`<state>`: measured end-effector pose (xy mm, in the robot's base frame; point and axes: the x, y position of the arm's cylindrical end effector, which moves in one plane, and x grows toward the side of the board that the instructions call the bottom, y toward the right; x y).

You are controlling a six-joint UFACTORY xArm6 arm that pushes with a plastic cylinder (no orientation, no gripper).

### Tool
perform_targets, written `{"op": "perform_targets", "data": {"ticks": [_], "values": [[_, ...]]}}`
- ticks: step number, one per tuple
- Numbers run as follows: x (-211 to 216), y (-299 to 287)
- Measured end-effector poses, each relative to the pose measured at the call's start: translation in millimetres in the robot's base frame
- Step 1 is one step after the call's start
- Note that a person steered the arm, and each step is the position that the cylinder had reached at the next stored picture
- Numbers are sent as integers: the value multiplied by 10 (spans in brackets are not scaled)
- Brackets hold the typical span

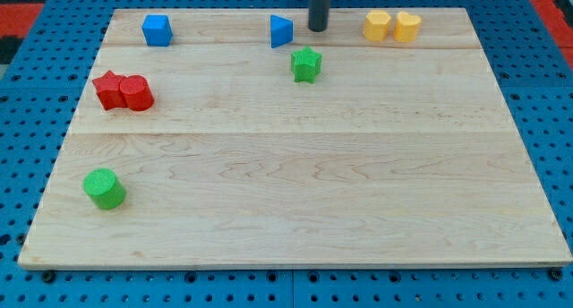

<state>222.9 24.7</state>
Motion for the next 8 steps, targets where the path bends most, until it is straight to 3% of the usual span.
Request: {"op": "perform_targets", "data": {"ticks": [1, 2, 6, 8], "values": [[51, -960], [130, -1264], [131, -578], [219, -574]]}}
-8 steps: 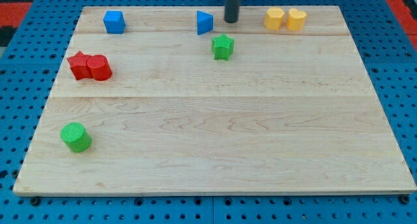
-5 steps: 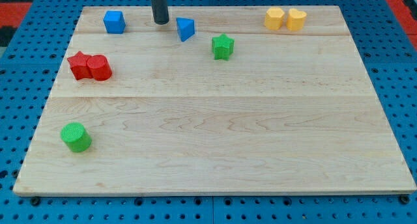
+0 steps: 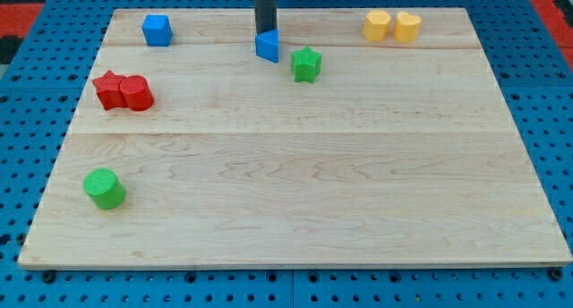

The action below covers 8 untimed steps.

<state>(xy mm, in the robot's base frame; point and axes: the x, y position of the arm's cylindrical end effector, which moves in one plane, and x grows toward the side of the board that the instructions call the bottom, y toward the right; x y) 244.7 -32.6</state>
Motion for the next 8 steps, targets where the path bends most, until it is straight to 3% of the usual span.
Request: {"op": "perform_targets", "data": {"ticks": [1, 2, 4, 5, 6, 7, 8], "values": [[-189, 160], [-93, 367], [650, -688], [1077, -819], [1174, -568], [1645, -408], [2043, -650]]}}
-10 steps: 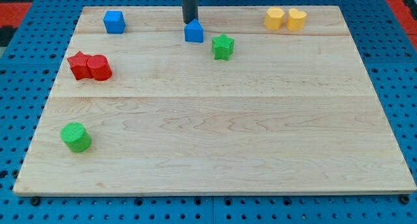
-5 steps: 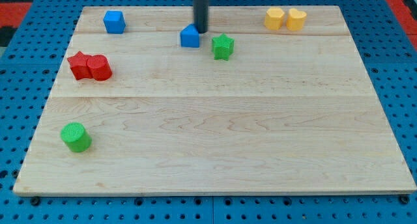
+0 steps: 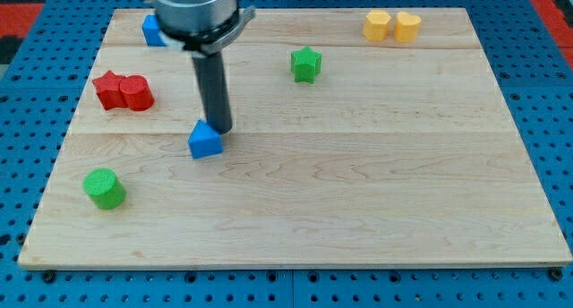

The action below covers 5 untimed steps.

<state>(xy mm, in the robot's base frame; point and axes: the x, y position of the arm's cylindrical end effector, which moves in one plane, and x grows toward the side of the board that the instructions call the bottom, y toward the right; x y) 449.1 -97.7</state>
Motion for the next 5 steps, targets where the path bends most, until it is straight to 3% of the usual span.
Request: {"op": "perform_targets", "data": {"ticks": [1, 3, 4, 5], "values": [[-188, 378], [-1459, 594], [-1773, 528], [-1772, 528]]}}
